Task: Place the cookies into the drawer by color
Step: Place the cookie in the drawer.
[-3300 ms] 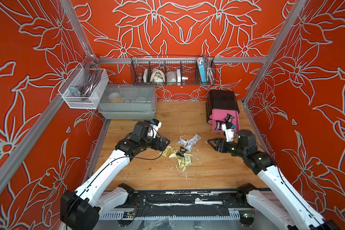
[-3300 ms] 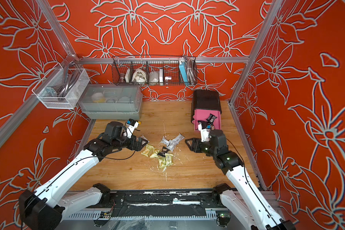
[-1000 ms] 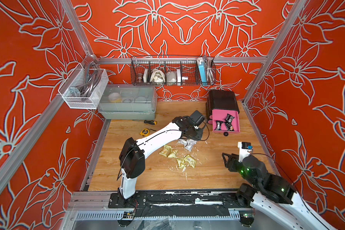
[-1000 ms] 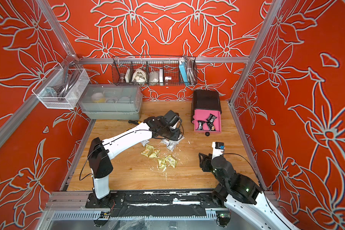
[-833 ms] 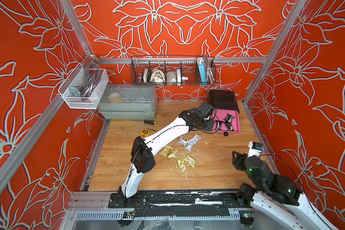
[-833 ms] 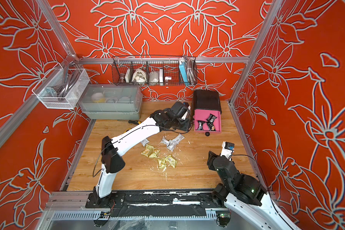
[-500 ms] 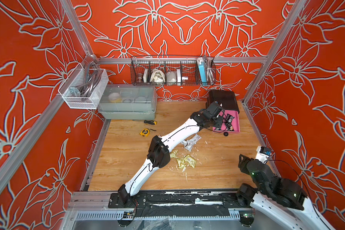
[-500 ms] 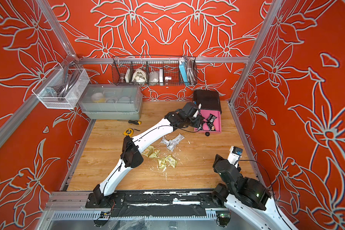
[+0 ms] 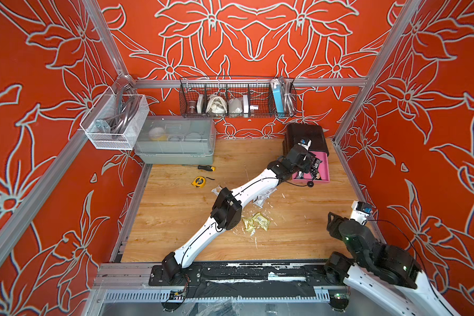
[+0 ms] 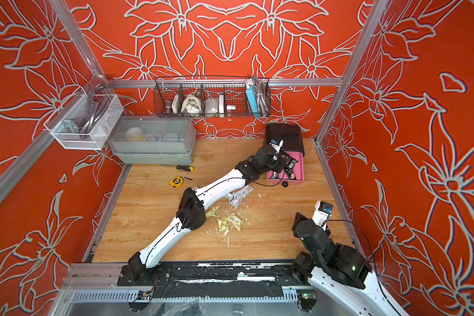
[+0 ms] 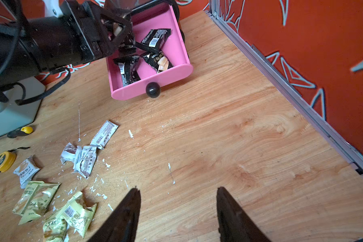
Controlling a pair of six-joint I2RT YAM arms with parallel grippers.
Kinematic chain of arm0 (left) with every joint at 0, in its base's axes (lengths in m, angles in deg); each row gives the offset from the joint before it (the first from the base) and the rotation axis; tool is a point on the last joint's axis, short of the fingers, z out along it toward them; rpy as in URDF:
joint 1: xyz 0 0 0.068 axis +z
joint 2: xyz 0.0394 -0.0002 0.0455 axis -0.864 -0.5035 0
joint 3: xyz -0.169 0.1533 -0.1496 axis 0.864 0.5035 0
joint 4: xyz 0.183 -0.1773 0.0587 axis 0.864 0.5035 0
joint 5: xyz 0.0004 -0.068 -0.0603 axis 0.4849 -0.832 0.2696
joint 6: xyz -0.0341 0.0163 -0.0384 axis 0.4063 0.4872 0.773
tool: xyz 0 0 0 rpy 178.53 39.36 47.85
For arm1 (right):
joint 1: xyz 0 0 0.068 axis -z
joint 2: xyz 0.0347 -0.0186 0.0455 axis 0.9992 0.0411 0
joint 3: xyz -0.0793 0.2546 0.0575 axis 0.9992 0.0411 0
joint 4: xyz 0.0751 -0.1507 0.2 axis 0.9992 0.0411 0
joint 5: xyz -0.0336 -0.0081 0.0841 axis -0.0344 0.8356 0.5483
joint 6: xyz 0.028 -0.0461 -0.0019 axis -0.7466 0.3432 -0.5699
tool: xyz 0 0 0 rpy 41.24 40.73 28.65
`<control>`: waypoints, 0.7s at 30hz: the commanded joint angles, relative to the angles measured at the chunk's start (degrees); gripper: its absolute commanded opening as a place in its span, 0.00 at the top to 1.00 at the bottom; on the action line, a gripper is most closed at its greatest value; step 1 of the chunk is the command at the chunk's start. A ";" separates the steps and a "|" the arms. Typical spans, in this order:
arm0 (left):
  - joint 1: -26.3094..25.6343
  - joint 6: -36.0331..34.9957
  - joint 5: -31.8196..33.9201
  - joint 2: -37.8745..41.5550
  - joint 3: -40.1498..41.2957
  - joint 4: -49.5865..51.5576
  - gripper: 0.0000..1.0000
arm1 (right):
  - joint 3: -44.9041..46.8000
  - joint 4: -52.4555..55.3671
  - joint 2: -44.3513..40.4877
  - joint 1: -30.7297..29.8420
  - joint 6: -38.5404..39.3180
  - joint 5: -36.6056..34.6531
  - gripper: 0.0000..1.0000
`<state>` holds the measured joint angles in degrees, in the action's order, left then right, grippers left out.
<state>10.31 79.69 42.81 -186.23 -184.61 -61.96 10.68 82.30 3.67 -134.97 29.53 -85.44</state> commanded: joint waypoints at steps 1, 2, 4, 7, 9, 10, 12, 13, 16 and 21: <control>-0.12 -3.78 3.02 -1.47 -1.61 -6.14 0.53 | 0.61 -0.02 -0.11 -0.31 0.84 0.49 0.39; -0.13 -4.17 2.97 -1.92 -1.76 -6.63 0.51 | 0.70 0.00 -0.13 -0.39 0.86 0.57 0.39; -0.12 -4.60 2.77 -2.51 -1.94 -6.99 0.47 | 0.70 -0.28 -0.07 -0.39 1.12 0.73 0.39; -0.12 -4.51 3.25 -2.07 -1.99 -6.95 0.44 | 0.61 -0.18 -0.06 -0.39 1.20 0.92 0.39; -0.16 -4.50 3.30 -0.87 -1.88 -6.64 0.42 | 0.41 -0.18 0.00 -0.37 1.48 1.24 0.38; -0.24 -4.64 3.25 0.21 -1.49 -6.40 0.41 | 0.27 -0.24 0.10 -0.37 1.72 1.50 0.39; -0.29 -5.04 3.21 3.10 -0.02 -5.39 0.37 | -0.19 -0.92 0.45 -0.35 3.12 2.63 0.39; -0.40 -5.04 3.37 5.34 1.46 -4.71 0.36 | -0.29 -1.58 0.74 -0.39 4.25 3.44 0.38; -0.56 -3.55 2.84 14.23 9.92 -3.94 0.34 | -0.71 -3.03 2.36 -0.37 6.99 5.81 0.38; -0.73 0.53 -0.68 31.64 29.04 -0.51 0.33 | -2.30 -9.96 8.22 -0.39 13.23 9.19 0.34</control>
<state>10.10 77.42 44.01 -165.69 -161.22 -63.25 10.27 77.07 9.29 -134.97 37.64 -78.92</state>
